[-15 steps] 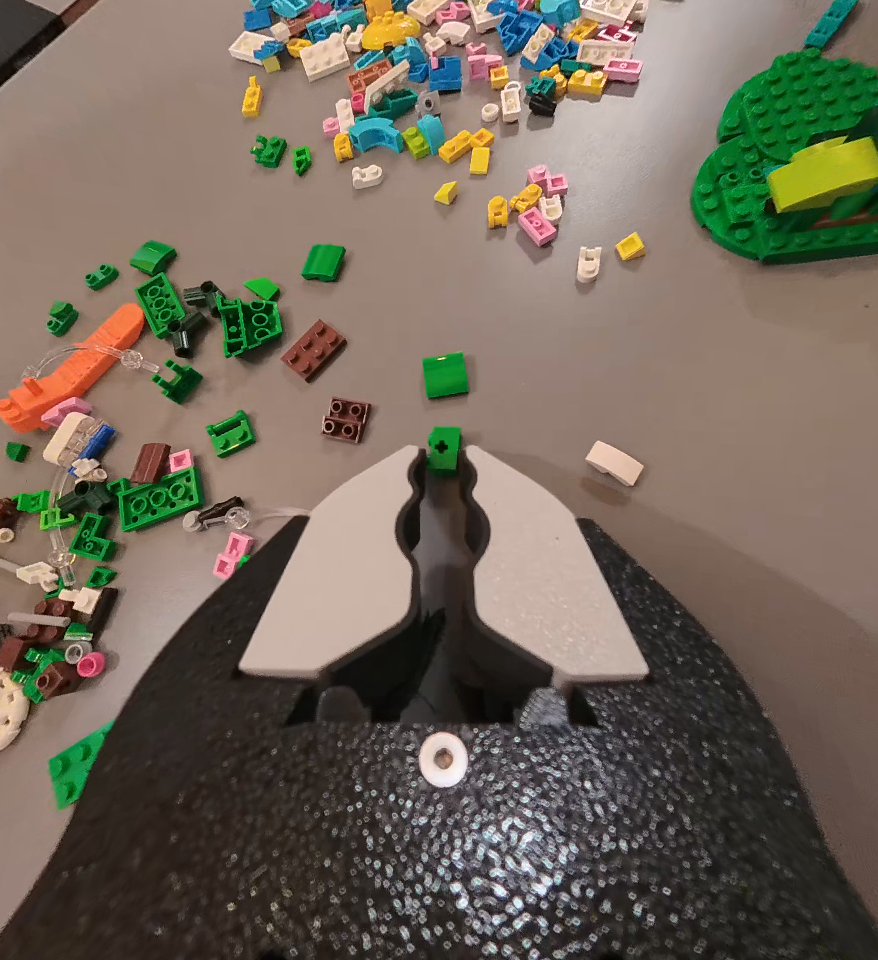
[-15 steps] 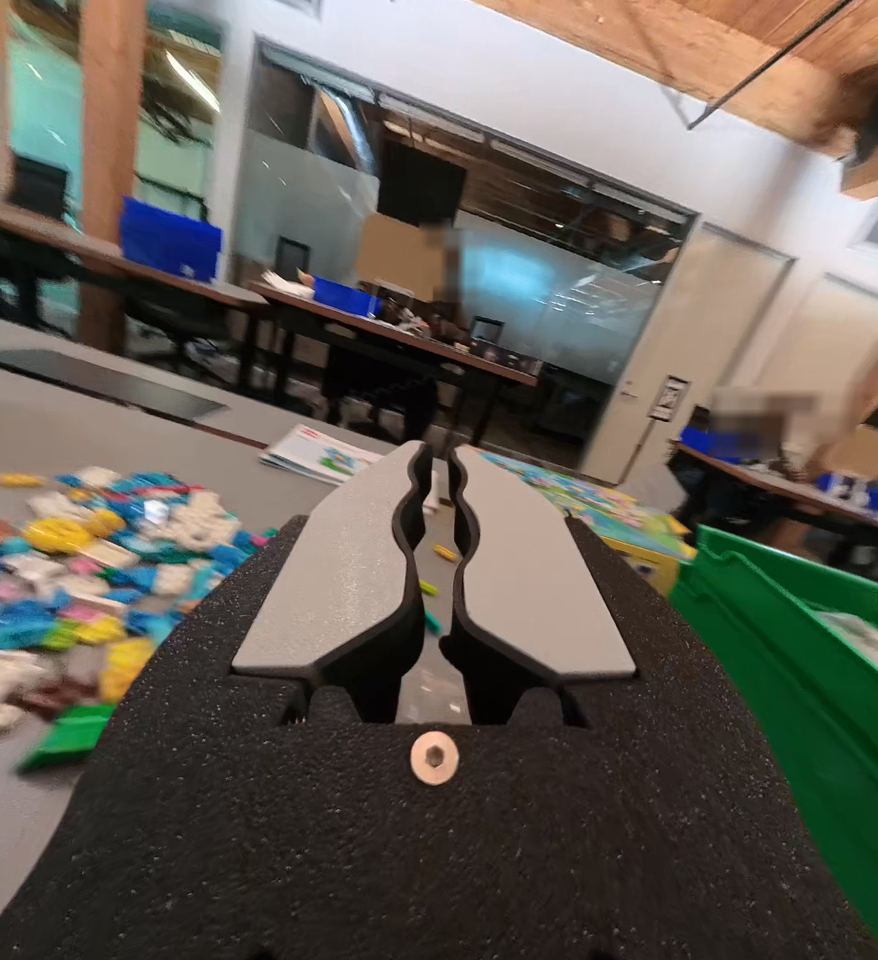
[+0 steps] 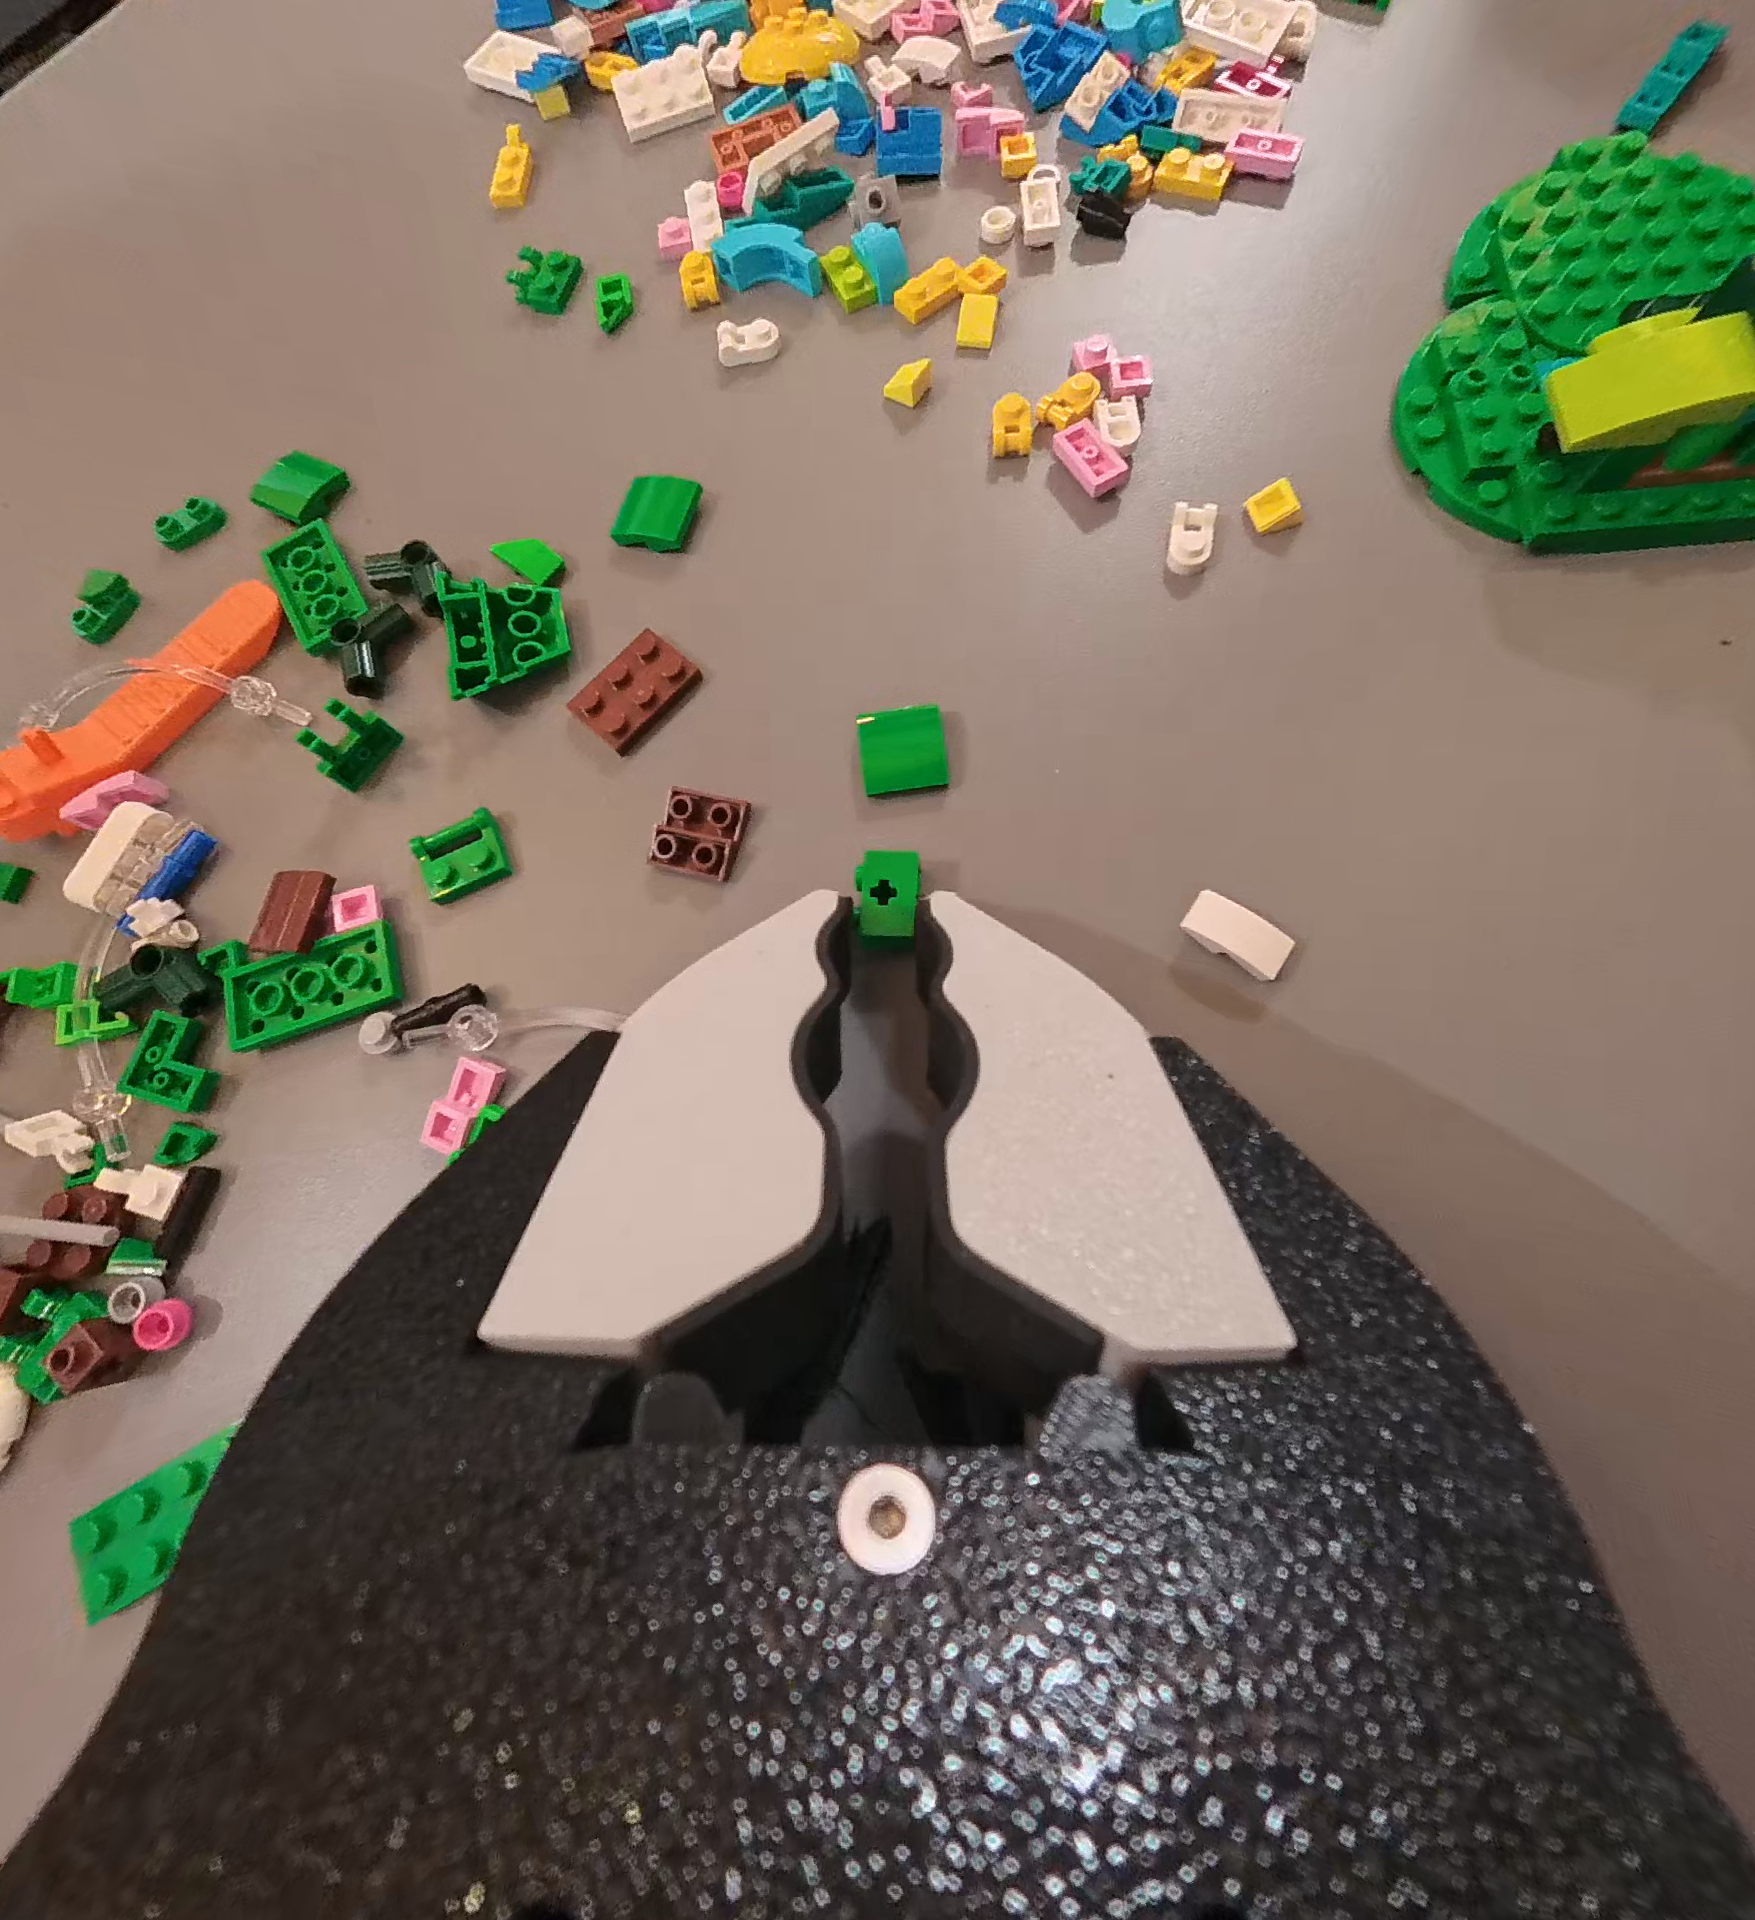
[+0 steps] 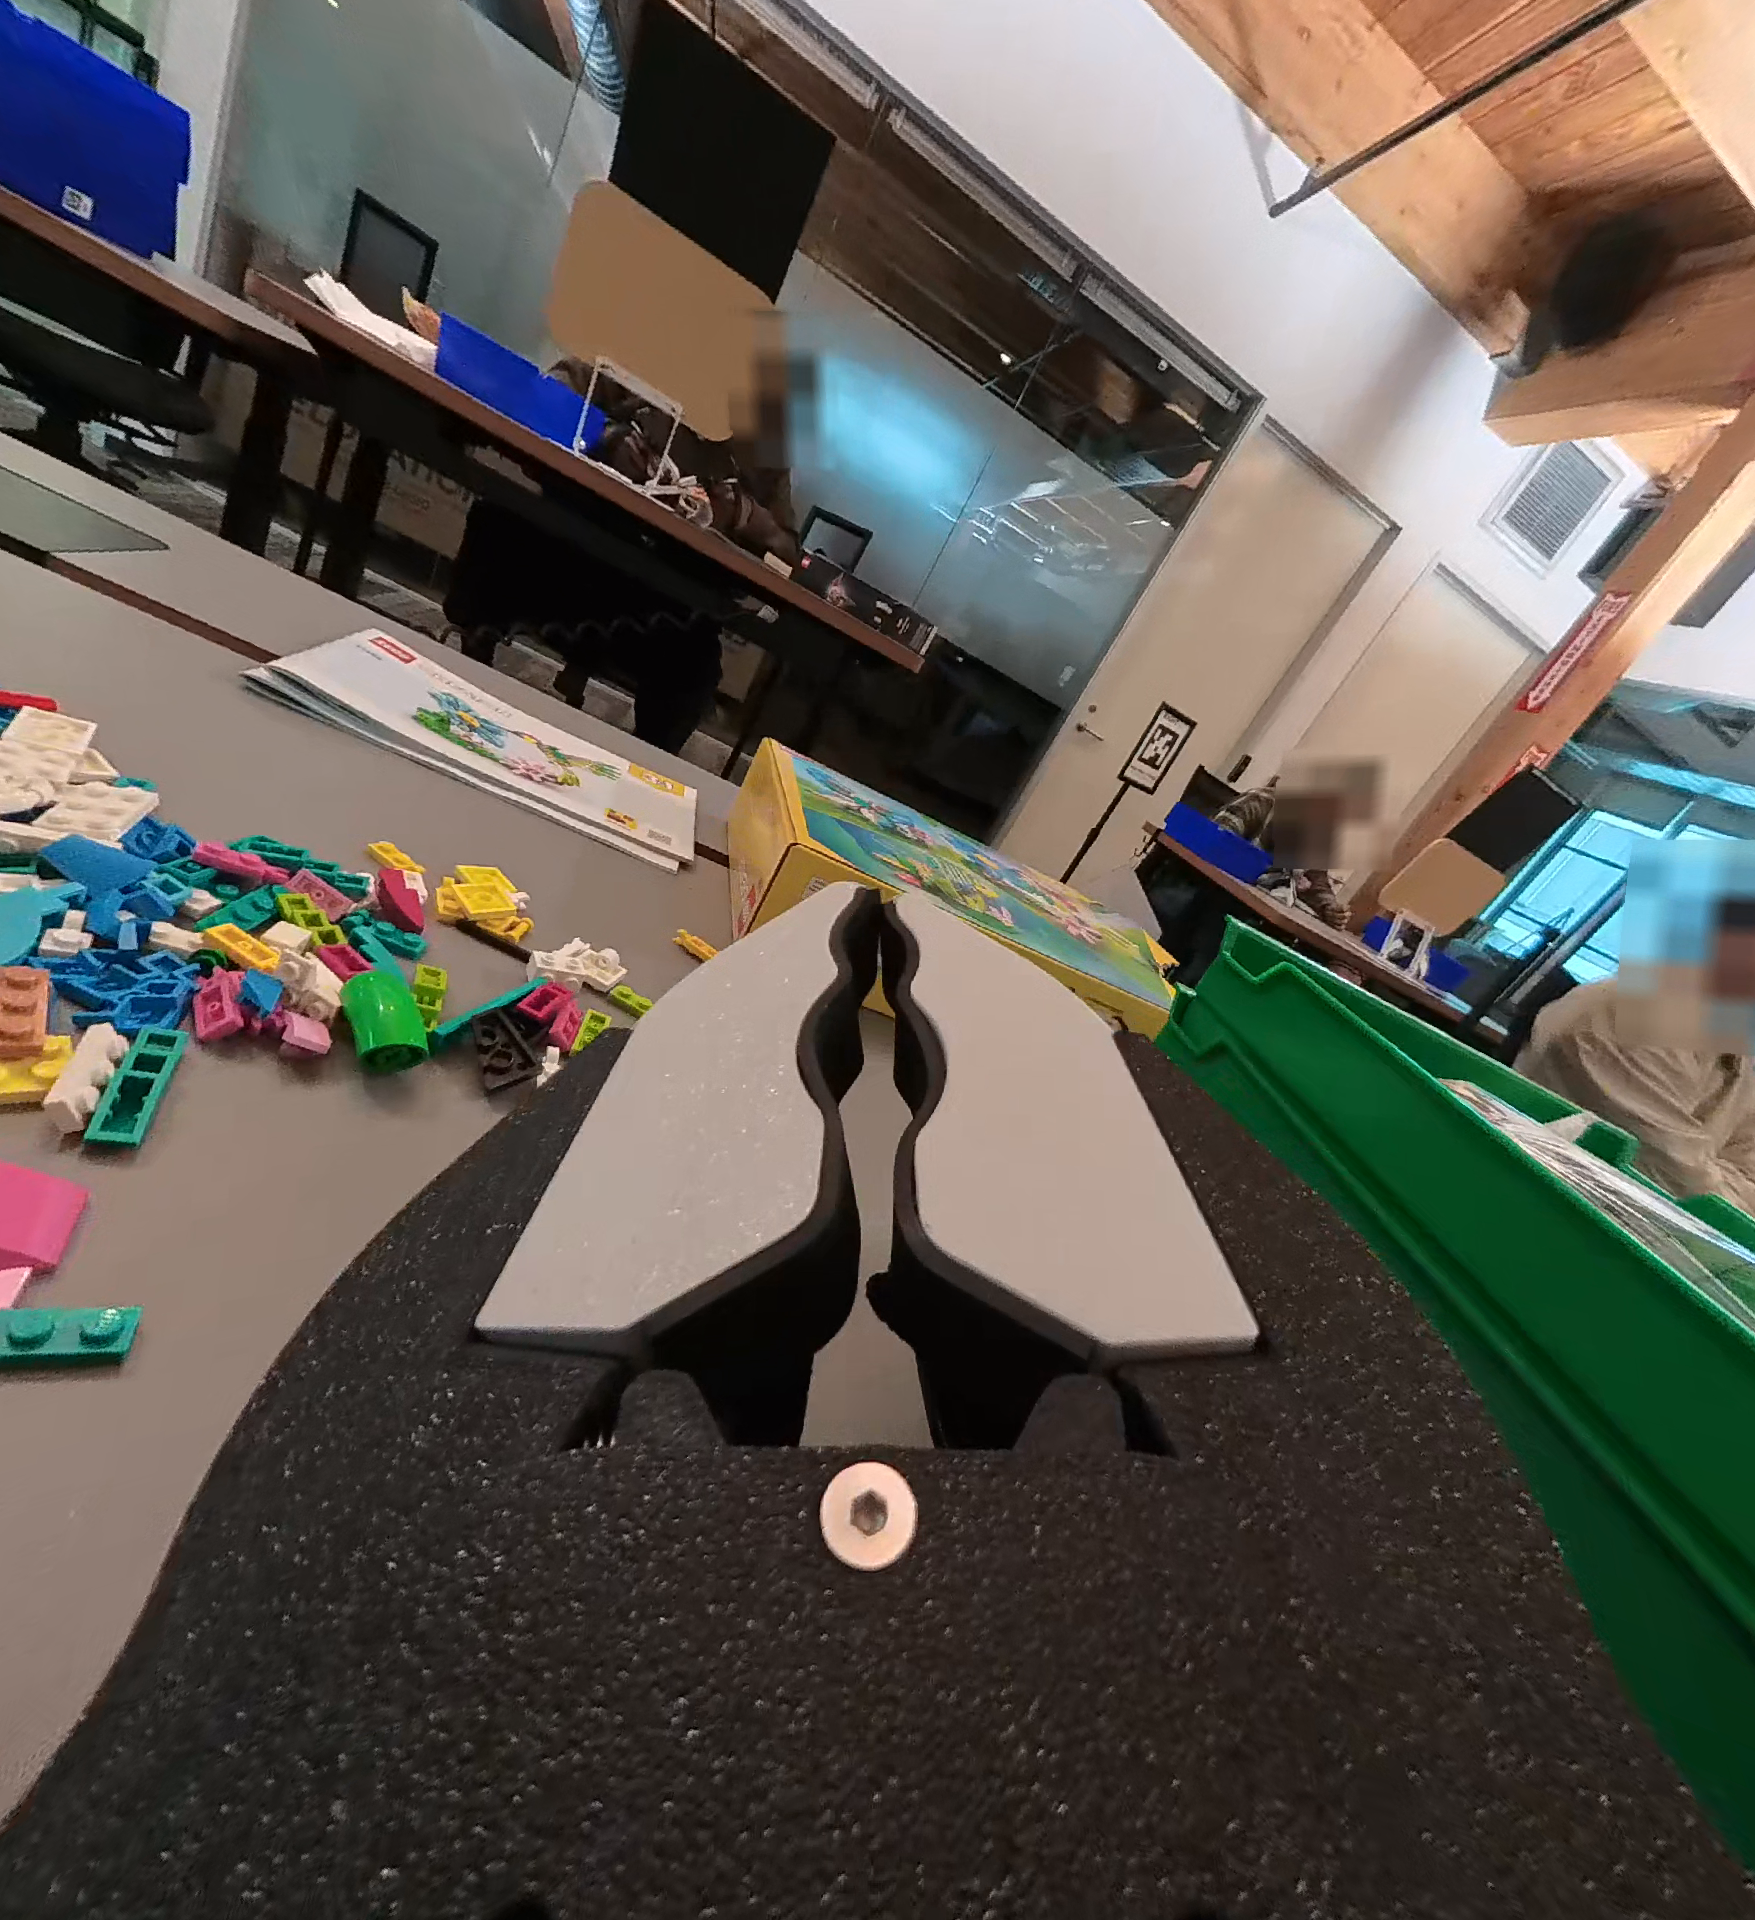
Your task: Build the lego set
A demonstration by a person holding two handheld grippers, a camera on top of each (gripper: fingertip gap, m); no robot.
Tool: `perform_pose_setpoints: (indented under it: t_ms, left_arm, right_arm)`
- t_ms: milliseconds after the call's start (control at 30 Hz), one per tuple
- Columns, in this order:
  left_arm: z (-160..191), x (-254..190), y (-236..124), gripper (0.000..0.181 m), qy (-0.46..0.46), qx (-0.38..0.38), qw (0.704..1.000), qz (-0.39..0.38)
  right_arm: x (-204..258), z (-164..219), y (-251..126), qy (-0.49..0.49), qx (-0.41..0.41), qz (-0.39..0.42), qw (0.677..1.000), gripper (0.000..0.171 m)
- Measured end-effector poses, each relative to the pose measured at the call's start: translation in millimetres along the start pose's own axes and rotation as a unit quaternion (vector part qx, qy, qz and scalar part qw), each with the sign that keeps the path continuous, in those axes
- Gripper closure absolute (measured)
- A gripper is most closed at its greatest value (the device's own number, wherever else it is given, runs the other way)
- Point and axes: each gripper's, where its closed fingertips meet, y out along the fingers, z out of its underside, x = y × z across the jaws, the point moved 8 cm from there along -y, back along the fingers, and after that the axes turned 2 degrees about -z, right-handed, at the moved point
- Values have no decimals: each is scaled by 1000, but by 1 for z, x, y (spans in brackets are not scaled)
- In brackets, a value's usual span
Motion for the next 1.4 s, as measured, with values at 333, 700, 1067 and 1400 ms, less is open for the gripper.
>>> perform_pose_setpoints:
  t_ms: [333,700,1067,1400]
  left_arm:
    - [0,0,0,171,1,0,1000,-1]
    - [0,-1,0,171,3,0,1000,-3]
    - [0,-2,0,171,12,-1,1000,-10]
    - [0,-2,0,171,13,-2,1000,-11]
  right_arm:
    - [20,-3,6,4,9,-83,996,169]
    - [38,-7,11,-43,6,-129,991,171]
    - [38,-7,13,-39,1,-128,991,171]
    - [40,-10,12,-56,-9,-124,991,171]
